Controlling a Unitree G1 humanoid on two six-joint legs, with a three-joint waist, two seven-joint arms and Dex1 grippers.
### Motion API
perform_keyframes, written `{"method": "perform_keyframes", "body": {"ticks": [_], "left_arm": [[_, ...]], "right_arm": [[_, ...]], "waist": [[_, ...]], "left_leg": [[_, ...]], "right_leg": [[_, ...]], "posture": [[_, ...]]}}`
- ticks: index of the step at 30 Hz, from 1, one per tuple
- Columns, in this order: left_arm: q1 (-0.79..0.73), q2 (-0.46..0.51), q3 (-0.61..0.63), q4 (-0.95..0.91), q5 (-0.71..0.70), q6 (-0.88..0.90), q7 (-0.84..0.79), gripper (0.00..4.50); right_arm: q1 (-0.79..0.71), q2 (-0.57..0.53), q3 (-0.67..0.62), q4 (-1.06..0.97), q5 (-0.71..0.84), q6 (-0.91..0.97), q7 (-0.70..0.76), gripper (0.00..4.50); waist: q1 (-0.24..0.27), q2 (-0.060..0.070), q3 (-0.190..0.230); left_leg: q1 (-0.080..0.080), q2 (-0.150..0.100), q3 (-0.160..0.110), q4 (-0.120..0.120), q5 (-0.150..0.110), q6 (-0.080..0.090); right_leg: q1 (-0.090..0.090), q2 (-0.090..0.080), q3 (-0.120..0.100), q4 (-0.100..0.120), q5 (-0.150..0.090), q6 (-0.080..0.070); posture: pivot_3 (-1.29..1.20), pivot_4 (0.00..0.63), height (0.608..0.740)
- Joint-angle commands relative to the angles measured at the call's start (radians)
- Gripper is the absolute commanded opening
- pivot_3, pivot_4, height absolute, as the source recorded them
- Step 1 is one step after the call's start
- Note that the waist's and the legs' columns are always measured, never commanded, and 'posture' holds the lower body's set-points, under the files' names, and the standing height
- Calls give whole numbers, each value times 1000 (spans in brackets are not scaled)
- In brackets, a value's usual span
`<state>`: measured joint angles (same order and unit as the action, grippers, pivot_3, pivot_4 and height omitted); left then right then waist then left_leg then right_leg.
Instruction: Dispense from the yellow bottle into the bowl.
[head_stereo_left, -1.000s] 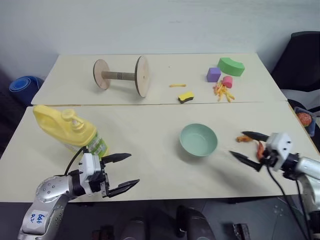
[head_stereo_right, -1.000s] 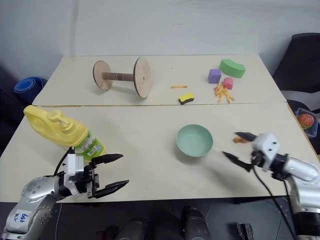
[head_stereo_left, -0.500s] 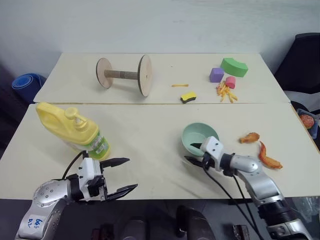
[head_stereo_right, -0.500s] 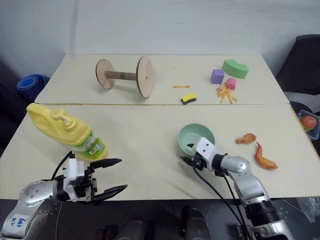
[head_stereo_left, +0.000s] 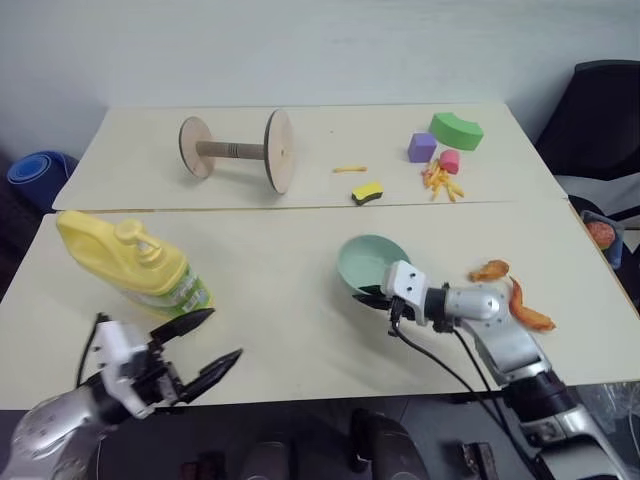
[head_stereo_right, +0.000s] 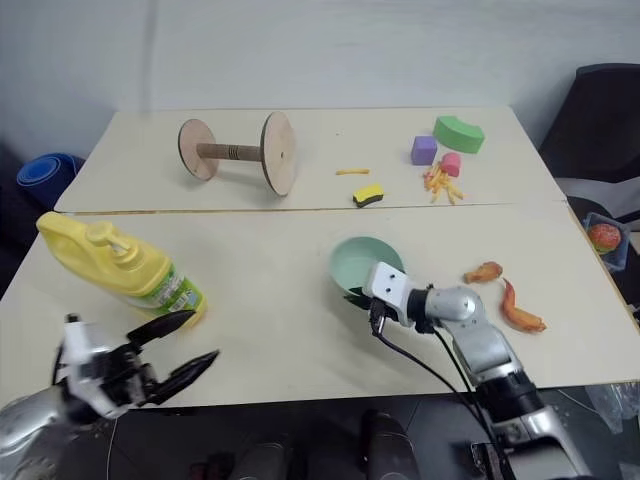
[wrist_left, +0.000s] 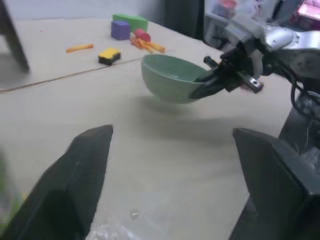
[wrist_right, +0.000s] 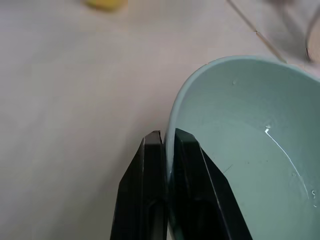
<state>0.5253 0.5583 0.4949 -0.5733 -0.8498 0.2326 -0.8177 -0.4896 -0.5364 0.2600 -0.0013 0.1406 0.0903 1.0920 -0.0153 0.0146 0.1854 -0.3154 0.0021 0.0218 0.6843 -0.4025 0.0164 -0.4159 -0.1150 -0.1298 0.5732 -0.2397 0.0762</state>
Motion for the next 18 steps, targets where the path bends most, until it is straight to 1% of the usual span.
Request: {"method": "perform_keyframes", "body": {"ticks": [1, 2, 3, 5, 6, 7, 9, 10, 11, 13, 15, 18], "left_arm": [[20, 12, 167, -100, -267, 44, 71, 2936], [21, 28, 204, -113, -330, 61, 87, 2625], [17, 64, 256, -125, -409, 83, 102, 2293], [-8, 123, 322, -125, -496, 115, 135, 1628], [-34, 156, 347, -111, -503, 123, 149, 1327], [-93, 199, 361, -71, -504, 124, 169, 981], [-205, 268, 370, 6, -494, 129, 198, 297], [-249, 296, 362, 41, -473, 137, 200, 32], [-318, 338, 323, 95, -398, 128, 199, 32], [-424, 388, 259, 172, -301, 120, 186, 32], [-508, 405, 193, 229, -242, 125, 165, 32], [-559, 402, 121, 258, -179, 139, 116, 32]], "right_arm": [[-113, 14, 52, -80, 81, 16, 153, 0], [-148, 22, 67, -81, 93, 27, 185, 0], [-200, 39, 92, -83, 104, 38, 224, 0], [-267, 64, 122, -75, 113, 43, 274, 0], [-295, 78, 135, -75, 121, 55, 294, 0], [-329, 99, 148, -74, 128, 65, 308, 0], [-380, 136, 167, -69, 139, 87, 329, 0], [-399, 153, 172, -59, 141, 94, 334, 0], [-428, 175, 181, -39, 138, 100, 342, 0], [-472, 210, 192, -6, 131, 117, 345, 0], [-509, 234, 213, 9, 122, 140, 353, 0], [-560, 275, 233, 32, 114, 177, 348, 0]], "waist": [[4, -1, 0], [7, -2, 0], [12, -3, -1], [15, -3, -1], [16, -3, -1], [16, -3, 0], [18, -3, -1], [14, -4, -1], [12, -4, -1], [9, -4, -1], [6, -4, -1], [-7, -5, -1]], "left_leg": [[0, 0, -1, 0, 0, 0], [1, 0, -2, 0, 0, 0], [1, 0, -3, 0, 0, -1], [0, 0, -5, 1, 0, -2], [0, 0, -6, 1, 1, -2], [0, -1, -7, 1, 1, -3], [-2, -3, -10, 1, 2, -3], [-3, -4, -11, 1, 3, -3], [-3, -4, -11, 1, 3, -4], [-3, -4, -11, 1, 3, -4], [-3, -5, -9, 0, 4, -4], [-3, -5, -9, 0, 4, -4]], "right_leg": [[0, 0, 0, 0, 0, 0], [0, 0, -1, 1, -1, -1], [0, 0, -1, 1, -1, -2], [0, 0, -2, 2, -1, -3], [0, 0, -3, 2, -1, -3], [0, 0, -3, 2, -1, -3], [1, 0, -3, 2, -2, -3], [0, 0, -3, 2, -2, -3], [0, 1, -3, 5, -1, -3], [0, 2, -4, 8, -1, -3], [-1, 5, -5, 9, -1, -3], [-1, 4, -4, 10, -1, -3]], "posture": [[0, 150, 740], [0, 150, 740], [0, 150, 740], [0, 150, 740], [0, 150, 740], [0, 150, 740], [0, 150, 740], [0, 150, 740], [0, 150, 740], [0, 150, 740], [0, 150, 740], [0, 150, 740]]}}
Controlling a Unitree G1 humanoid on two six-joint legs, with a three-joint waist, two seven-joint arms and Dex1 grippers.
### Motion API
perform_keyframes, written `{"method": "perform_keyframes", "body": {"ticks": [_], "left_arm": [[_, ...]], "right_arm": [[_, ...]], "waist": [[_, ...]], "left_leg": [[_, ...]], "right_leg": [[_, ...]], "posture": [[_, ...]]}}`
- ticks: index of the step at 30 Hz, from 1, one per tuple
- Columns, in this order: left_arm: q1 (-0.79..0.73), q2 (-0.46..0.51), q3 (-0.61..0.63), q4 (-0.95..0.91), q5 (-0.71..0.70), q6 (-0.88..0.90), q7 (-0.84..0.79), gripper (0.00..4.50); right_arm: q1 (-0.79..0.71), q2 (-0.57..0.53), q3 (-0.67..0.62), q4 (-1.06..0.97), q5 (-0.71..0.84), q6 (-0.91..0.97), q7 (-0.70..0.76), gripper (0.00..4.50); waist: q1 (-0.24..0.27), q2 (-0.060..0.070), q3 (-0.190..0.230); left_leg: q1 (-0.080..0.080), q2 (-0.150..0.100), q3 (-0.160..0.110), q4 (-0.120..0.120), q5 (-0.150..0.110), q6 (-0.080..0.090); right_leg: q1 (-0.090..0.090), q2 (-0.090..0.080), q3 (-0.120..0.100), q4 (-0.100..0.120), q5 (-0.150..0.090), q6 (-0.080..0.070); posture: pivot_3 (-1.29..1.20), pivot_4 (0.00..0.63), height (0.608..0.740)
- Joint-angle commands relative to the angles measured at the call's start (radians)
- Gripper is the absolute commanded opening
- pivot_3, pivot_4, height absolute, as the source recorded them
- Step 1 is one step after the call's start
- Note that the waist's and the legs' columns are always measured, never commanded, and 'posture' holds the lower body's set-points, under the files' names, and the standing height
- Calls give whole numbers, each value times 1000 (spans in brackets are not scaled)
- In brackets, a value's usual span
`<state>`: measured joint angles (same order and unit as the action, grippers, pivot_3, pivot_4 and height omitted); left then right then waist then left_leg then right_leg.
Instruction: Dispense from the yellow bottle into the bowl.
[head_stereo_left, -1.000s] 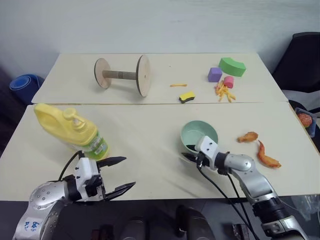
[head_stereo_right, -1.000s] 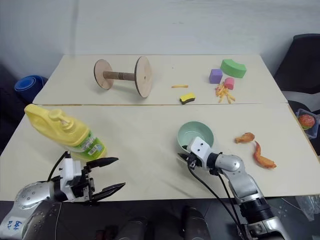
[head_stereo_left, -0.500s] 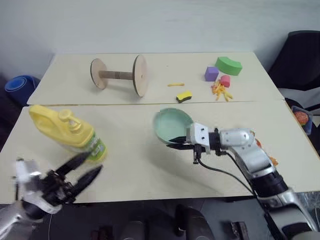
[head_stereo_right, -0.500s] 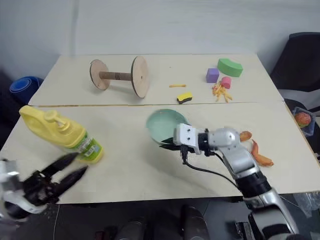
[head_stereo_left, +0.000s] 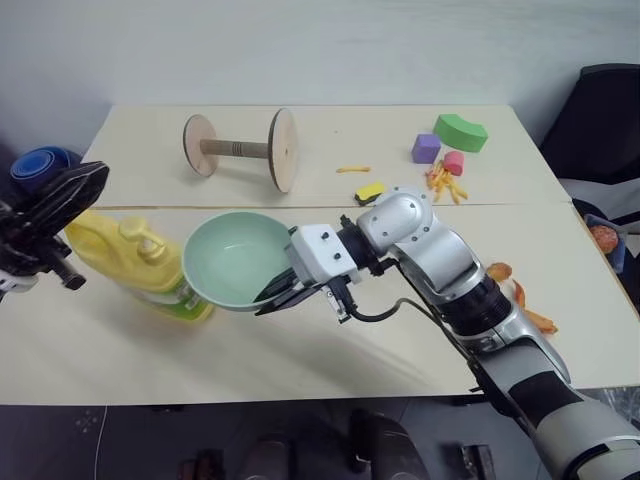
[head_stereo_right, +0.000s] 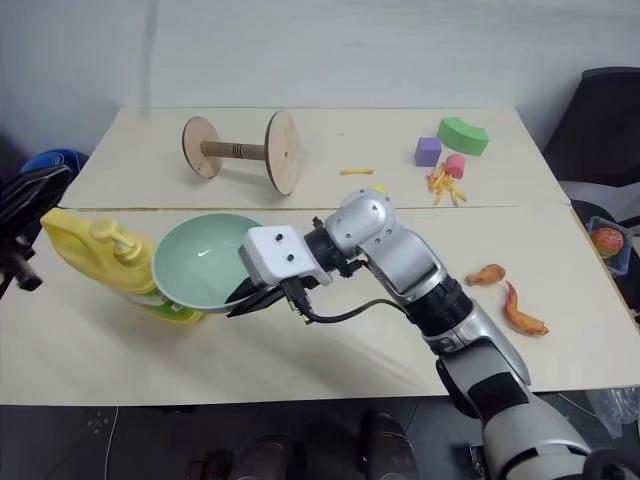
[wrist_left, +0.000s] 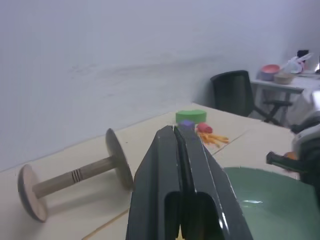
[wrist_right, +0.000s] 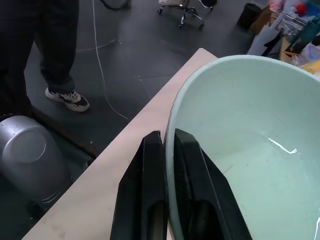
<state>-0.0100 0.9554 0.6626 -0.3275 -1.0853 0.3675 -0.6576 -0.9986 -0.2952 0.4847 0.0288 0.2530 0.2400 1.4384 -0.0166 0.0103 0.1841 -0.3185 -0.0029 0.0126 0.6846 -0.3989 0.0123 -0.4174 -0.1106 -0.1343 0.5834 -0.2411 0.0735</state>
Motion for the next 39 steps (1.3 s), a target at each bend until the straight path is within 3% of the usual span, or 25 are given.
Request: {"method": "perform_keyframes", "body": {"ticks": [1, 8, 25, 39], "left_arm": [[-34, -5, -62, 15, 74, 3, -52, 32], [-52, -57, -95, 23, 151, 9, -69, 32], [3, -119, -142, 52, 304, 63, -6, 32], [67, -224, -233, 50, 369, 106, 99, 32]], "right_arm": [[-69, 50, 14, 15, -7, 35, -8, 0], [-150, 130, 10, 80, -66, 108, -104, 0], [-182, 172, 47, 24, -81, 253, -132, 0], [-187, 200, 38, 46, -72, 259, -156, 0]], "waist": [[-10, -1, 0], [-18, -1, 0], [-14, 1, 0], [-14, 22, -14]], "left_leg": [[-1, 0, 0, 0, 0, 0], [-1, 3, 0, -1, 0, -4], [1, 3, 1, -1, 3, -6], [4, 2, 1, -2, 3, -6]], "right_leg": [[-1, 0, 0, 0, 0, 0], [-2, -1, 0, 0, 0, 0], [-2, -3, 2, 3, 0, -1], [-1, -4, 3, 4, -1, -1]], "posture": [[0, 150, 740], [0, 150, 740], [0, 150, 740], [0, 150, 740]]}}
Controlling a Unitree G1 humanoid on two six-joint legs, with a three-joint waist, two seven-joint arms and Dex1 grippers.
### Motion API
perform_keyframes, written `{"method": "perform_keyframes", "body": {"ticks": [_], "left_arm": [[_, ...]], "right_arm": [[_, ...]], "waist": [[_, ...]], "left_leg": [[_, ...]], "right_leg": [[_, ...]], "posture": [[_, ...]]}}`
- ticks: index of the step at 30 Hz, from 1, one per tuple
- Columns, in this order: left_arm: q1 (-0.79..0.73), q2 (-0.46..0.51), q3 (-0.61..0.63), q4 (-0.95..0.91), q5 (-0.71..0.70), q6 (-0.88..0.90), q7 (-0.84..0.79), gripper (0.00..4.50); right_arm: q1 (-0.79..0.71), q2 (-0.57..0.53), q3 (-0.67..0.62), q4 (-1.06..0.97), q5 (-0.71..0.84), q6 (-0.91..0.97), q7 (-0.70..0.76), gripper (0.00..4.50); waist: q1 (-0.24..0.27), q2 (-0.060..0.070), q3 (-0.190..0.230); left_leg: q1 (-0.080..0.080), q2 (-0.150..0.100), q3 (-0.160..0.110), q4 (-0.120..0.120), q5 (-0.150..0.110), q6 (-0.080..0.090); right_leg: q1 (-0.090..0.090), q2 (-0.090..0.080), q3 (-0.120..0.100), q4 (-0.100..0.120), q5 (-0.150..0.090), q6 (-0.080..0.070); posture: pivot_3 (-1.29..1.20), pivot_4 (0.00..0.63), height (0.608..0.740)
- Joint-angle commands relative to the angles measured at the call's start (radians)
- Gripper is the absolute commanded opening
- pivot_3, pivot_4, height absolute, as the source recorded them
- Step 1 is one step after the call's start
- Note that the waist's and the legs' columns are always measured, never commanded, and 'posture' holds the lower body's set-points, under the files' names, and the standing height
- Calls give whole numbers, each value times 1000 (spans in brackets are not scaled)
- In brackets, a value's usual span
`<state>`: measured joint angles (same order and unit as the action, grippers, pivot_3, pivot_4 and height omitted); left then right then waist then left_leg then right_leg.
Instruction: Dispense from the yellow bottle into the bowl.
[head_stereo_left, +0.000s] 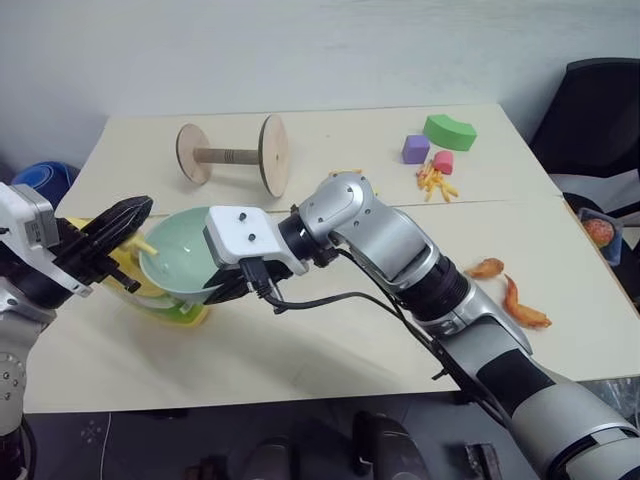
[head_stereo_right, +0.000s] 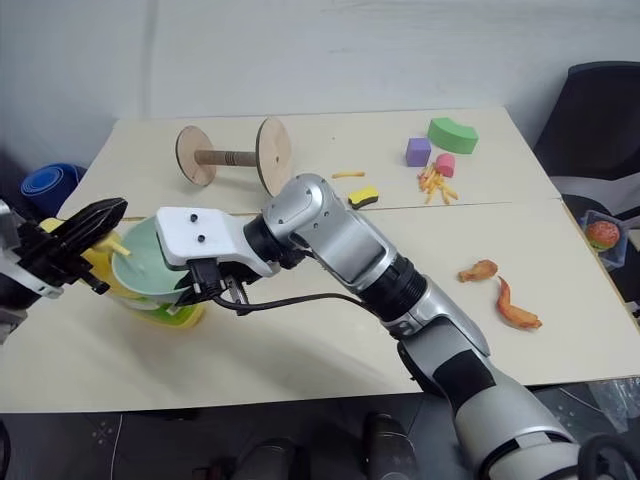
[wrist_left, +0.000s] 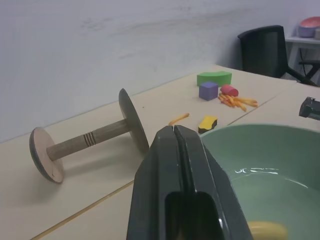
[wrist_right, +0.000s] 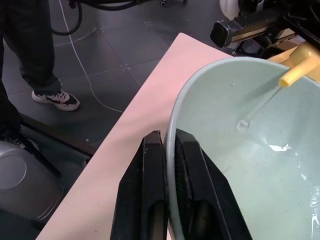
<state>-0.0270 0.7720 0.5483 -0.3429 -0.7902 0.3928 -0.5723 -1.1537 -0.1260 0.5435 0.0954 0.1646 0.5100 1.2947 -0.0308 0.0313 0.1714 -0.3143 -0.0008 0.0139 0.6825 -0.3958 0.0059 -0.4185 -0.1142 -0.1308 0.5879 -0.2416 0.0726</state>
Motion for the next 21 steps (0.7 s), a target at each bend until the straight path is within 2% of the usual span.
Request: {"method": "perform_keyframes", "body": {"ticks": [1, 5, 8, 11, 13, 15, 18, 21], "left_arm": [[85, -50, -121, 62, 80, 72, 15, 32], [46, -104, -63, 31, 22, 31, 16, 32], [1, -127, 30, -8, -87, -19, -34, 32], [1, -65, 155, -67, -277, 34, -117, 32], [40, -30, 177, -80, -305, 61, -185, 32], [122, 14, 198, -111, -318, 99, -283, 32], [244, 59, 212, -169, -326, 149, -372, 32], [350, 53, 173, -231, -279, 145, -437, 32]], "right_arm": [[-32, 30, -20, -19, 16, -14, -10, 0], [-20, 12, -21, -31, 26, -26, 18, 0], [15, -24, -50, -47, 38, -52, 29, 0], [112, -128, -112, -54, 40, -187, 50, 0], [166, -177, -132, -57, 34, -234, 48, 0], [243, -259, -143, -43, -3, -300, 39, 0], [346, -360, -160, 16, -49, -426, 37, 0], [424, -422, -172, 152, -102, -579, 1, 0]], "waist": [[0, 2, -1], [0, 3, -2], [0, 1, -2], [3, -11, -1], [3, -20, 2], [1, -23, 1], [0, -24, 1], [1, -24, 3]], "left_leg": [[0, 0, 0, 0, 0, 0], [1, 0, 0, 0, 0, 0], [1, 0, 0, 0, 0, 0], [-4, 0, -2, 0, 0, 0], [-8, 0, -4, 0, 0, 0], [-11, -1, -4, 0, 0, 1], [-11, -2, -3, 0, -2, 3], [-12, -2, -2, 0, -3, 4]], "right_leg": [[0, 0, 0, 0, 0, 0], [1, 0, 0, 0, 0, 0], [1, 0, 0, 0, 0, 0], [-2, 0, -1, -2, 0, 0], [-5, 0, -1, -1, 0, 0], [-7, 0, 0, -3, 0, 0], [-7, 0, -1, -5, 0, 0], [-6, 0, -1, -10, 0, 0]], "posture": [[0, 150, 740], [0, 150, 740], [0, 150, 740], [0, 150, 740], [0, 150, 740], [0, 150, 740], [0, 150, 740], [0, 150, 740]]}}
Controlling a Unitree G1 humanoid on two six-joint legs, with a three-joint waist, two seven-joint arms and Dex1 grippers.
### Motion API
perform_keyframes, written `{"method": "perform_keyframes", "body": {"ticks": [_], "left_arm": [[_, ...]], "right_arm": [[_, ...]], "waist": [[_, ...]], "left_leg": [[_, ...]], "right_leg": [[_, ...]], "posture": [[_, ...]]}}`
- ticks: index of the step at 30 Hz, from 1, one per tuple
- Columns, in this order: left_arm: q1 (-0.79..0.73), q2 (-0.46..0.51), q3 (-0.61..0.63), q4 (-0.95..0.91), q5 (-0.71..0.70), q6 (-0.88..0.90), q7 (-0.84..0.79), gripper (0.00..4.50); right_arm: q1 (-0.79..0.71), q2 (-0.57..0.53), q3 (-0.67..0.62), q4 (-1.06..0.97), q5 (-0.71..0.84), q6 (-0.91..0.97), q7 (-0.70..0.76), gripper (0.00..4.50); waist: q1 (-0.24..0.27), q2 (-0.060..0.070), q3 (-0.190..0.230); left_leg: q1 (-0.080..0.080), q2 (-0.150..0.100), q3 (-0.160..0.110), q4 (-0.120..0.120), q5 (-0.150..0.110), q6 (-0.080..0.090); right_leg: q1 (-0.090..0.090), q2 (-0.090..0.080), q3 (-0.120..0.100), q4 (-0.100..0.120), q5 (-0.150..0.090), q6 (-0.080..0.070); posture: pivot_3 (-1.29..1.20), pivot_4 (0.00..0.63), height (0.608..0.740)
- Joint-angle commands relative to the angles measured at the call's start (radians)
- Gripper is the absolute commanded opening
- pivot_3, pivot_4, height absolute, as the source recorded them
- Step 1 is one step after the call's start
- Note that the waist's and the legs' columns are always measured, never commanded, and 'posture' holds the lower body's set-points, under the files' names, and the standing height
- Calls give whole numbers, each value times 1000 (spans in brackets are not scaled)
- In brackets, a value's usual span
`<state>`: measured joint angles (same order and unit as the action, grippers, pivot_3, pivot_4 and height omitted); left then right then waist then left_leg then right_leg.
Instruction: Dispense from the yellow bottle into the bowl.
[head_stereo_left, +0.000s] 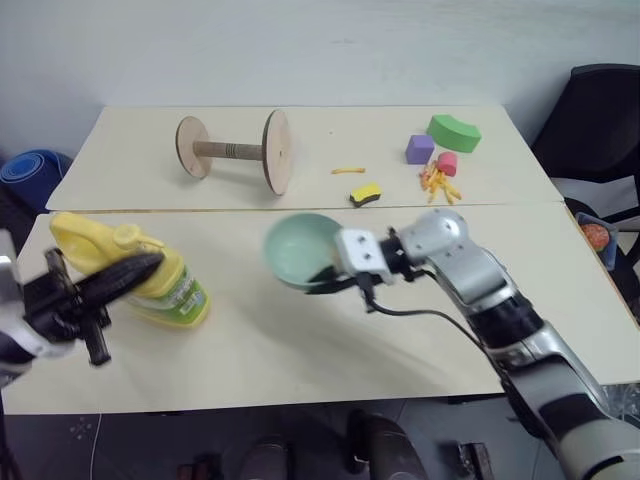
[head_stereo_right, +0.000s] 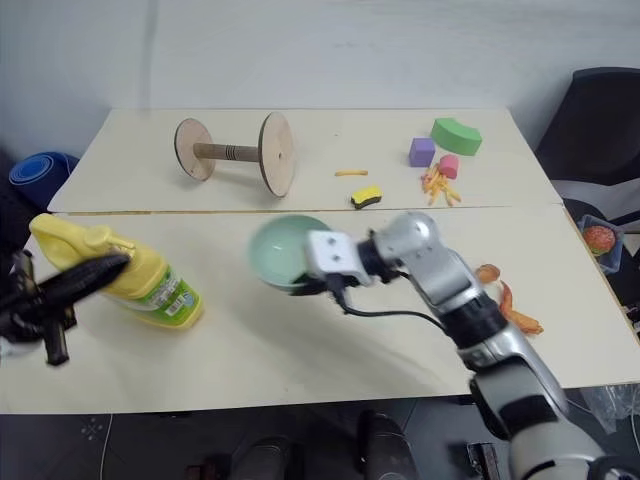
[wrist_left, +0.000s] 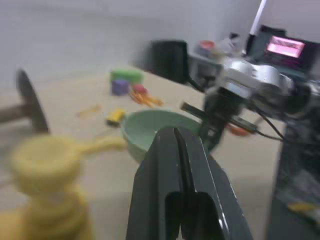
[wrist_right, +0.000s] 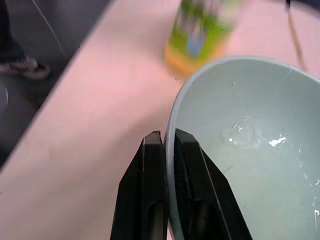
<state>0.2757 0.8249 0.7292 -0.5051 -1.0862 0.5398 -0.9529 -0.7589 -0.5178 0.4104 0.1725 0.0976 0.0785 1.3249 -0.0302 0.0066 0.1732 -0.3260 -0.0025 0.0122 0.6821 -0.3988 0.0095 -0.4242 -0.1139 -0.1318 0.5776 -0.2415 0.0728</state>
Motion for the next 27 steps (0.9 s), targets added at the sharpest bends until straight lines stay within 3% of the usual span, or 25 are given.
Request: {"method": "perform_keyframes", "body": {"ticks": [1, 4, 6, 11, 15, 19, 20, 23, 27], "left_arm": [[68, -14, -29, -87, 17, -1, -60, 32], [101, -66, -78, -107, 34, -7, -25, 32], [144, -80, -144, -102, 157, -56, -45, 32], [190, -82, -291, 5, 448, -219, -69, 0], [153, -124, -331, 95, 581, -374, -50, 919], [178, -172, -331, 169, 663, -533, -53, 2267], [197, -182, -330, 202, 696, -593, -59, 2563], [234, -204, -316, 306, 781, -706, -19, 2563], [217, -228, -297, 388, 797, -778, 32, 2563]], "right_arm": [[56, -42, -50, 130, -40, -209, -35, 0], [100, -50, -77, 234, -36, -316, -45, 0], [121, -51, -100, 258, -20, -335, -48, 0], [204, -70, -183, 195, 87, -341, 4, 1634], [345, -115, -310, 48, 218, -357, 9, 3007], [520, -163, -427, -73, 297, -297, -34, 4434], [579, -165, -477, -92, 336, -296, -43, 4500], [736, -194, -580, -135, 423, -296, 7, 4500], [842, -181, -634, -97, 394, -400, 13, 4500]], "waist": [[1, 1, 2], [1, 3, 6], [0, 5, 8], [5, 8, 10], [26, 7, 10], [37, 8, 10], [38, 7, 10], [47, 9, 10], [52, 9, 11]], "left_leg": [[0, 1, 1, 0, 0, 0], [3, 1, 2, 0, 2, -1], [6, 2, 2, 0, 2, -2], [8, 5, 2, 0, 3, -3], [6, 4, 1, 0, 1, -1], [7, 3, 2, 0, -2, 3], [7, 4, 2, 0, -3, 4], [8, 5, 2, 0, -6, 5], [8, 5, 4, 0, -9, 12]], "right_leg": [[0, 1, 0, -2, 0, 0], [3, 1, 0, -3, 0, 1], [5, 1, 1, -2, 0, 0], [5, 3, 1, -1, 0, -2], [5, 2, 0, -2, 0, -2], [7, -1, 0, -7, 1, 0], [8, -1, 0, -8, 1, 0], [10, 0, 0, -11, 1, 0], [10, -1, 1, -12, 1, 0]], "posture": [[0, 150, 740], [0, 150, 740], [0, 150, 740], [0, 150, 740], [0, 150, 740], [0, 150, 740], [0, 150, 740], [0, 150, 740], [0, 150, 740]]}}
